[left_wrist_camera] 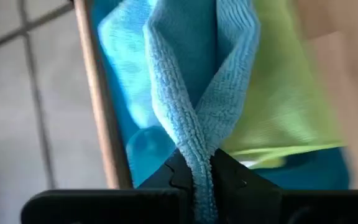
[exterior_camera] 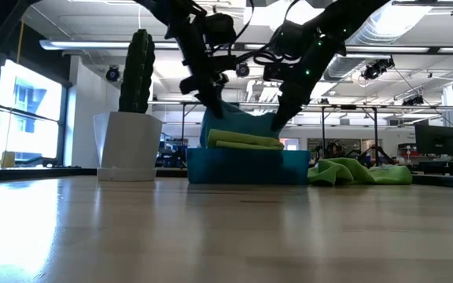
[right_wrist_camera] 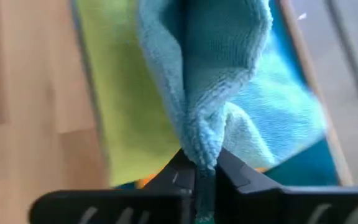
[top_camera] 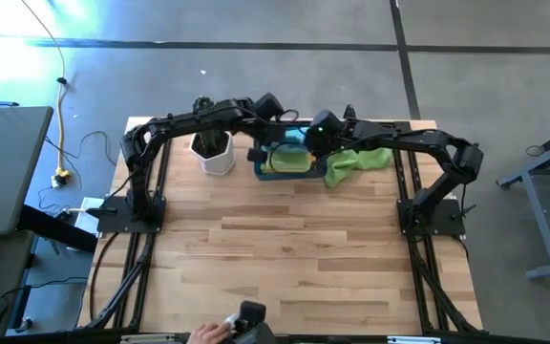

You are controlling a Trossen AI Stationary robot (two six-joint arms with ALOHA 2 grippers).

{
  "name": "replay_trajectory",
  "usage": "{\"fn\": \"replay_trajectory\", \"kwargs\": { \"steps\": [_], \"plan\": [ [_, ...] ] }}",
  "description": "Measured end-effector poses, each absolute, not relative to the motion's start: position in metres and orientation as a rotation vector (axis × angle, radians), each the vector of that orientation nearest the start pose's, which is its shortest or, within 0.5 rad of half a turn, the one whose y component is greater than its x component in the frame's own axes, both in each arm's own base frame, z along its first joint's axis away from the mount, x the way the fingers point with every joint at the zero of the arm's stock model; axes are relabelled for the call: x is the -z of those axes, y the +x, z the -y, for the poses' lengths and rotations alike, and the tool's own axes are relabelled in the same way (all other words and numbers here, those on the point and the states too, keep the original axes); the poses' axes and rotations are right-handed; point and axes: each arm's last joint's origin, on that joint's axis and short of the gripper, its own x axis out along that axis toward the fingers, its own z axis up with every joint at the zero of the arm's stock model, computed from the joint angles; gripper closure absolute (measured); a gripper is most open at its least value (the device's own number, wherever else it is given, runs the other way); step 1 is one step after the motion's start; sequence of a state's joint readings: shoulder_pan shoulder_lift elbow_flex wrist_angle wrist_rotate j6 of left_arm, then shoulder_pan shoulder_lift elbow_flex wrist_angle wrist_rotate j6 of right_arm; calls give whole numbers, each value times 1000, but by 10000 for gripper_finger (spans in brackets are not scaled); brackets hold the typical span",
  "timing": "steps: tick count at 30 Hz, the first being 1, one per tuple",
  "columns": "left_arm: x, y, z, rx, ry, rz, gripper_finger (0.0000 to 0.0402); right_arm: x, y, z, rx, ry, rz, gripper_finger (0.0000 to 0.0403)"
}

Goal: Fold microfiber towels
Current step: Stack the blue microfiber towel on top of the green microfiber towel

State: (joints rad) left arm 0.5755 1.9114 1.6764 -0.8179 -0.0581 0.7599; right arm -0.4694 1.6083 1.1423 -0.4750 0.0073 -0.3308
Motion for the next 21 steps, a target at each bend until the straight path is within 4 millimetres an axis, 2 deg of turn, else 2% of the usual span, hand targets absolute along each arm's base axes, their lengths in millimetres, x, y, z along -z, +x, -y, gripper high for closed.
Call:
{"fn": "replay_trajectory", "kwargs": {
  "steps": [5, 10, 16, 21],
  "plan": [
    [-256, 350, -211, -113, 289, -1206, 366, -220, 301, 137, 194, 19, -1043, 330],
    [-241, 359, -190, -64, 206, -1286, 317, -215, 301, 121, 162, 68, -1113, 273],
    [-239, 369, -172, -151, 278, -1343, 261, -222, 300, 113, 206, 53, -1112, 261],
    [-239, 369, -159, -284, 391, -1449, 236, -234, 292, 109, 230, 36, -1116, 261]
  ]
}}
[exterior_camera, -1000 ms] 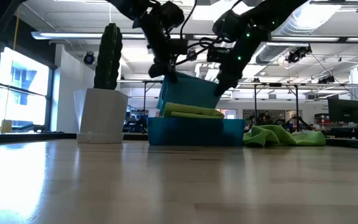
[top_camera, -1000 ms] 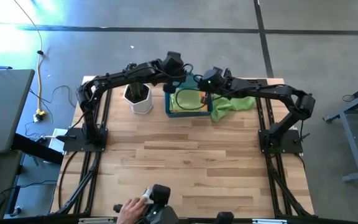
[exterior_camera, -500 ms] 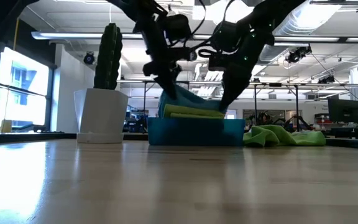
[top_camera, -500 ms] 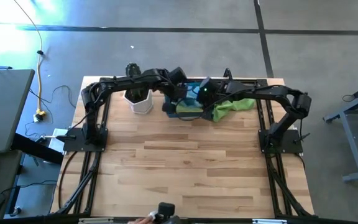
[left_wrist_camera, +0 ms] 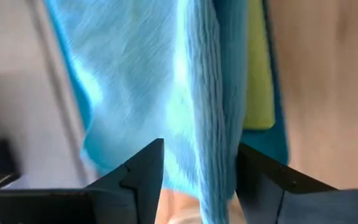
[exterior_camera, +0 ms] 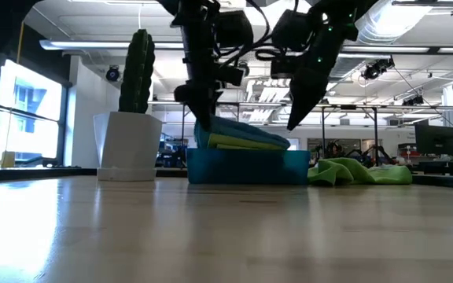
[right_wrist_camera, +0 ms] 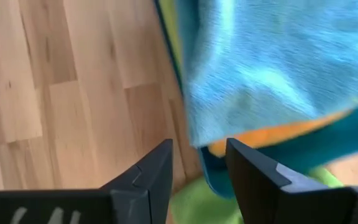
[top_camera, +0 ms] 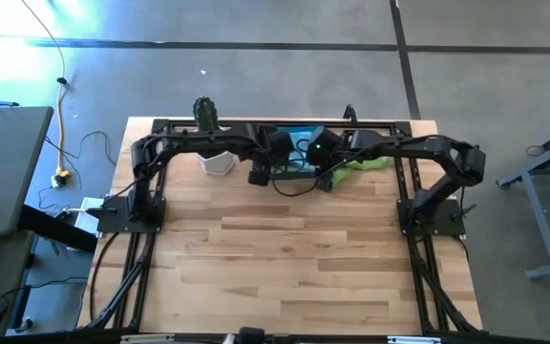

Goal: Fold microfiber towels
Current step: Stack the blue microfiber towel on top of the green microfiber towel, then fold the green microfiber towel

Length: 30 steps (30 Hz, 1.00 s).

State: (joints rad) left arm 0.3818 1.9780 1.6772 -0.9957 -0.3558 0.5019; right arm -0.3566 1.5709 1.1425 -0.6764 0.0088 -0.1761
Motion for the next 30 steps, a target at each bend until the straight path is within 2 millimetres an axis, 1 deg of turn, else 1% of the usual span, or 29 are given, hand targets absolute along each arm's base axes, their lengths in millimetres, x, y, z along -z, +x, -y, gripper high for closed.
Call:
{"fn": "replay_trajectory", "kwargs": {
  "steps": [2, 4, 7, 11, 13, 15, 18, 20, 22, 24, 26, 28, 30],
  "plan": [
    [-239, 368, -155, -321, 427, -1494, 232, -241, 285, 109, 252, 44, -1114, 261],
    [-239, 366, -150, -305, 437, -1533, 232, -247, 279, 111, 271, 58, -1107, 261],
    [-240, 361, -142, -265, 386, -1568, 231, -257, 268, 114, 309, 61, -1108, 261],
    [-247, 356, -133, -206, 278, -1548, 231, -258, 253, 121, 434, 23, -1208, 261],
    [-255, 355, -131, -213, 269, -1506, 231, -256, 244, 126, 463, 33, -1277, 261],
    [-264, 353, -132, -258, 261, -1466, 231, -250, 236, 130, 458, 73, -1328, 261],
    [-273, 350, -135, -345, 215, -1423, 231, -234, 222, 133, 363, 175, -1386, 261],
    [-283, 347, -137, -389, 175, -1388, 231, -223, 215, 135, 315, 219, -1381, 261],
    [-295, 348, -138, -430, 167, -1320, 231, -211, 211, 140, 327, 231, -1359, 261],
    [-305, 347, -138, -470, 166, -1263, 231, -203, 209, 144, 386, 190, -1339, 261],
    [-316, 350, -139, -503, 161, -1194, 231, -198, 210, 148, 452, 102, -1328, 261],
    [-328, 350, -139, -529, 143, -1138, 231, -192, 209, 149, 452, 22, -1325, 261],
    [-342, 351, -140, -559, 123, -1079, 231, -185, 209, 148, 408, -16, -1309, 261]
  ]
}}
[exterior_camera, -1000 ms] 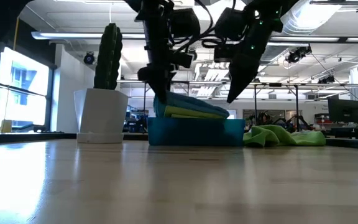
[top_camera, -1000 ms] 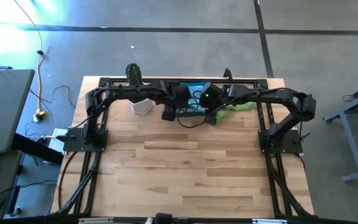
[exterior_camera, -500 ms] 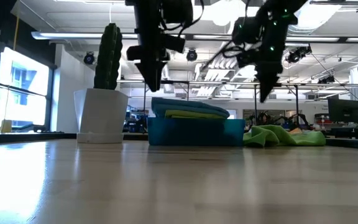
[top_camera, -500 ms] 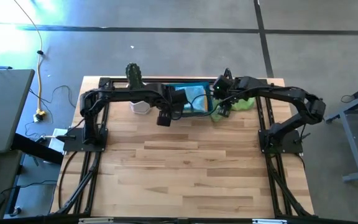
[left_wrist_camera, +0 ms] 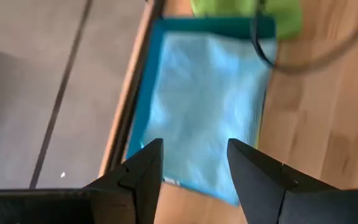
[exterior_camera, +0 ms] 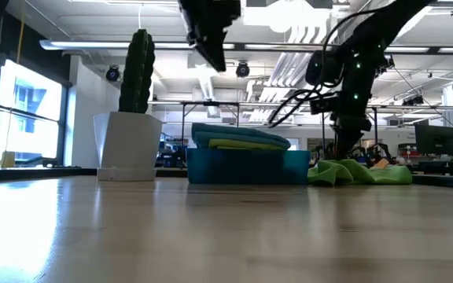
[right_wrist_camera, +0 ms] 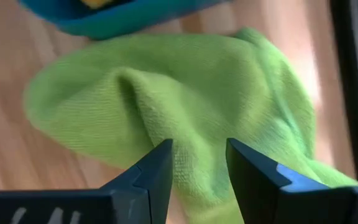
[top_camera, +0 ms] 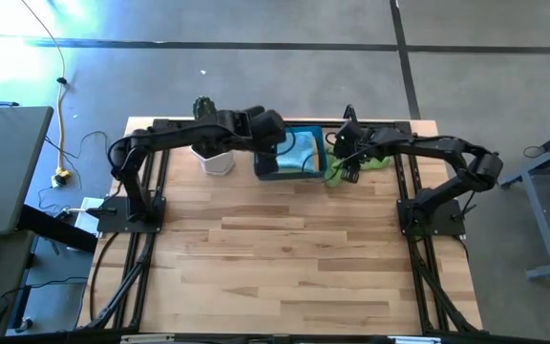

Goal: Fold microfiber towels
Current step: Fold the green microfiber towel

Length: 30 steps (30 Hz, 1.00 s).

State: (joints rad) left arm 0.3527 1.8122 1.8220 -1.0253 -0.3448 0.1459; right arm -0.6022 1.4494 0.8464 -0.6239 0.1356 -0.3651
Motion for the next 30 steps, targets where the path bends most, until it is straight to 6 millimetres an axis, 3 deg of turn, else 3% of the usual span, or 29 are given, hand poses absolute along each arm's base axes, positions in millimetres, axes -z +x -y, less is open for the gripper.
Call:
{"fn": "replay_trajectory", "kwargs": {
  "steps": [8, 11, 14, 16, 21, 30],
  "plan": [
    [-391, 351, -142, -750, 42, -851, 232, -169, 205, 145, 398, -21, -1285, 271],
    [-410, 349, -140, -817, -7, -751, 232, -162, 202, 143, 401, -12, -1290, 311],
    [-426, 347, -136, -832, -44, -678, 232, -158, 200, 141, 413, 16, -1297, 377],
    [-435, 346, -132, -825, -46, -647, 232, -158, 200, 141, 436, 69, -1282, 393],
    [-443, 346, -116, -778, -14, -653, 232, -159, 207, 131, 371, 195, -1221, 388],
    [-428, 332, -79, -694, 24, -942, 232, -175, 225, 85, 163, 353, -1104, 401]
  ]
}}
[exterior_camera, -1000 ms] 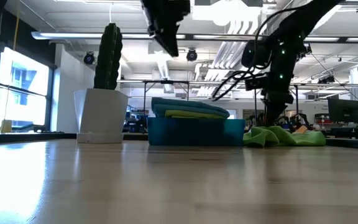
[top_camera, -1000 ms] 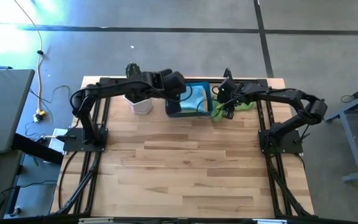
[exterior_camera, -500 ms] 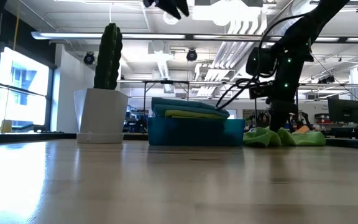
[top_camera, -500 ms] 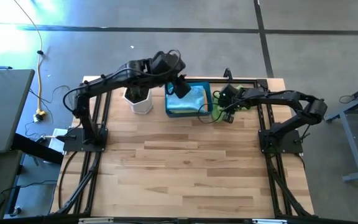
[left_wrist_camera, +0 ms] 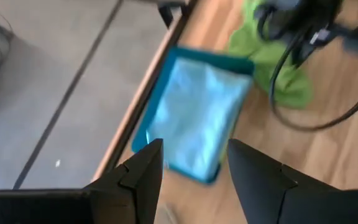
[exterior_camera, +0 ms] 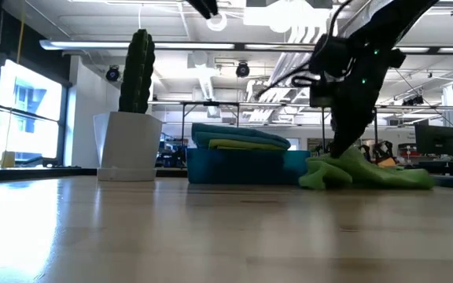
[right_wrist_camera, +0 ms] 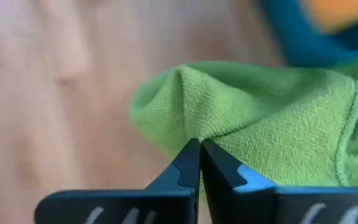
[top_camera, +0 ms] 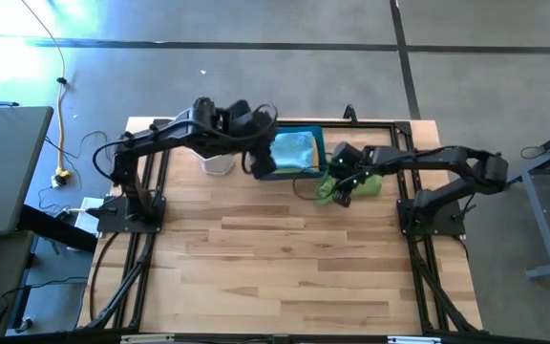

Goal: Fold microfiber towels
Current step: Fold the green microfiber towel

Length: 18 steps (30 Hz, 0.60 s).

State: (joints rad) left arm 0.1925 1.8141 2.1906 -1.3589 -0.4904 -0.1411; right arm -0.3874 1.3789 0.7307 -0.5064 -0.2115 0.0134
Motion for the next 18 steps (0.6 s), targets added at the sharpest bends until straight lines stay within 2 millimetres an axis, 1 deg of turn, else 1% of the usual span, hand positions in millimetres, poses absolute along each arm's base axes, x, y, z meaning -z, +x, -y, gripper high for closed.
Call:
{"fn": "replay_trajectory", "kwargs": {
  "steps": [4, 9, 15, 18],
  "plan": [
    [-423, 327, -61, -674, 18, -1023, 232, -183, 232, 56, 45, 468, -1068, 402],
    [-420, 325, -39, -618, 59, -1081, 232, -187, 238, 10, -126, 553, -1100, 402],
    [-419, 325, -18, -558, 101, -1098, 232, -188, 237, -45, -267, 518, -1152, 402],
    [-419, 325, -9, -535, 115, -1096, 232, -190, 235, -65, -306, 440, -1130, 402]
  ]
}}
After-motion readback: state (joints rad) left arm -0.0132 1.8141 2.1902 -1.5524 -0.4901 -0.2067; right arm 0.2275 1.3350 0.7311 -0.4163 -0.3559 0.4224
